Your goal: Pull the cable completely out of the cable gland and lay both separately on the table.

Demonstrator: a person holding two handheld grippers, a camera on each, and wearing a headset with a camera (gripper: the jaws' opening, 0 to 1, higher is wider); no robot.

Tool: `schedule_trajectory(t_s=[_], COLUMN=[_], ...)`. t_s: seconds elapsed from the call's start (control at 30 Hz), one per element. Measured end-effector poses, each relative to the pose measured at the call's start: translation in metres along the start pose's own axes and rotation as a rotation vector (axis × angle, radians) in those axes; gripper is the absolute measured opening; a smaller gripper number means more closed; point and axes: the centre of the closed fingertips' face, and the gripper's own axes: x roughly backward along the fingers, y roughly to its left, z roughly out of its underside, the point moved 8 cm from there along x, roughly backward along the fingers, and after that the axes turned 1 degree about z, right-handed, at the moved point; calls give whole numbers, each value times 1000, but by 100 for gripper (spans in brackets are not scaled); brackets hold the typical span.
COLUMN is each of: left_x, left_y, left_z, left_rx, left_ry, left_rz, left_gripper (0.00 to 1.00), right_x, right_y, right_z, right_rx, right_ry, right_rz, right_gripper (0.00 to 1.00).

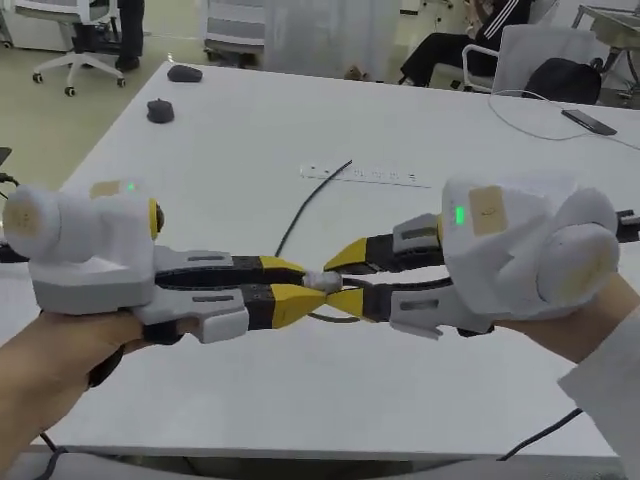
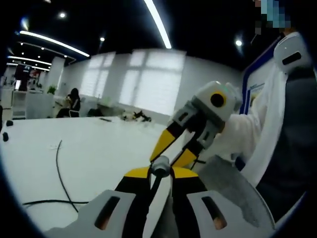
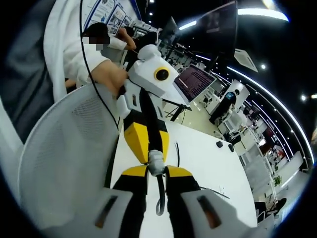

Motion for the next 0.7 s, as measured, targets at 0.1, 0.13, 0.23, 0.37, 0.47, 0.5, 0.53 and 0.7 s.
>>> schedule_trajectory(t_s=[0.1,0.13,0.23,0.37,0.47,0.5,0.53,0.7], left_x=[4,6,10,15,19,19,20,18], left_y=[-3,-5,-10,-14,-16,-17,-18,-22], left_z=[-8,-12,-21,-30,-31,-32,-33,-38], left_rx=[25,10,-33,-147,-159,-166,-173,-254], left_ry=[2,-12,-26,-42,-57,-65,-73,-87], left_rz=[21,22,33,58,68,72,74,80], left_gripper=[15,15,15,15,15,15,15,15], right_x=[6,9,15,25,33,33,34,30], right_y=[-2,-4,-8,-15,-17,-17,-16,-13], right_z=[-8,-12,-16,-18,-16,-16,-15,-13], right_rx=[-4,1,-48,-266,-376,-393,-411,-475], right_ry=[-33,-62,-132,-288,-381,-395,-397,-437], right_rz=[-6,-1,-25,-87,-135,-154,-165,-201], right_gripper=[12,12,13,17,15,15,15,17])
